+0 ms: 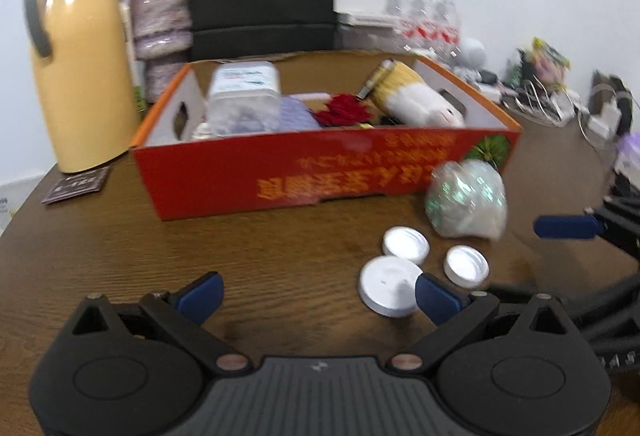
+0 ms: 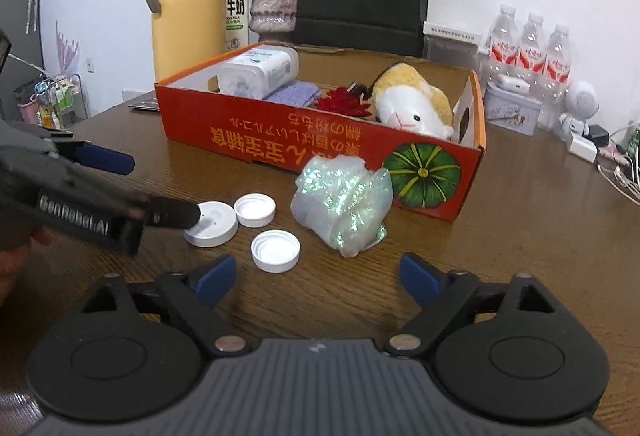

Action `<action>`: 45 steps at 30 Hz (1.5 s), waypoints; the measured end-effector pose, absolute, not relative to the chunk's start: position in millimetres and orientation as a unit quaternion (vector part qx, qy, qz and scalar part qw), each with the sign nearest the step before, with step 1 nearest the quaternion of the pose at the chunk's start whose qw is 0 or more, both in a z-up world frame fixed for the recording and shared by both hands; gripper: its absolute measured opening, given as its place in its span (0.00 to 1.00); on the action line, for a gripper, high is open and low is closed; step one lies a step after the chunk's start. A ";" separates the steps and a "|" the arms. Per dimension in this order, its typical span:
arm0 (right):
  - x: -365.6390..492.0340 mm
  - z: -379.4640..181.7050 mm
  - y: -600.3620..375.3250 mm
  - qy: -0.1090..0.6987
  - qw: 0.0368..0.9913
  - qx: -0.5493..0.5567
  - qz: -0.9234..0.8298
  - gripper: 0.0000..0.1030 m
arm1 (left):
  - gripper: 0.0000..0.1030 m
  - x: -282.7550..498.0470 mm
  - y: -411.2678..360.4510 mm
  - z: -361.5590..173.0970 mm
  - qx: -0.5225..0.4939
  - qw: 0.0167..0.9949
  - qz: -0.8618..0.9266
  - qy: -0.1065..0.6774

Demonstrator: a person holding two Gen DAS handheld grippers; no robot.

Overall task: Organize objects
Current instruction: 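Move both grippers back toward the white bottle caps on the table, then grasp a white bottle cap with the left gripper while the right gripper grasps another cap, then carry both white caps over the box with both grippers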

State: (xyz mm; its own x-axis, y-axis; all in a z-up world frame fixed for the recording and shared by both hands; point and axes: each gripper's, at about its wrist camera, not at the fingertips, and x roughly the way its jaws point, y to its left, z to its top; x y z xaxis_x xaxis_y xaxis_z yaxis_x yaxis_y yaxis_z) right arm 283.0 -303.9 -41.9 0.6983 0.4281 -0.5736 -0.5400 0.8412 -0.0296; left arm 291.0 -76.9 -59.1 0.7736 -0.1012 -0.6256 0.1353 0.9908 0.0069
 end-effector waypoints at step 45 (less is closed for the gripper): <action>275.8 -30.3 -271.1 0.242 0.928 -0.069 0.275 0.28 | 0.16 282.3 -74.3 -44.2 0.002 0.957 -0.072 0.282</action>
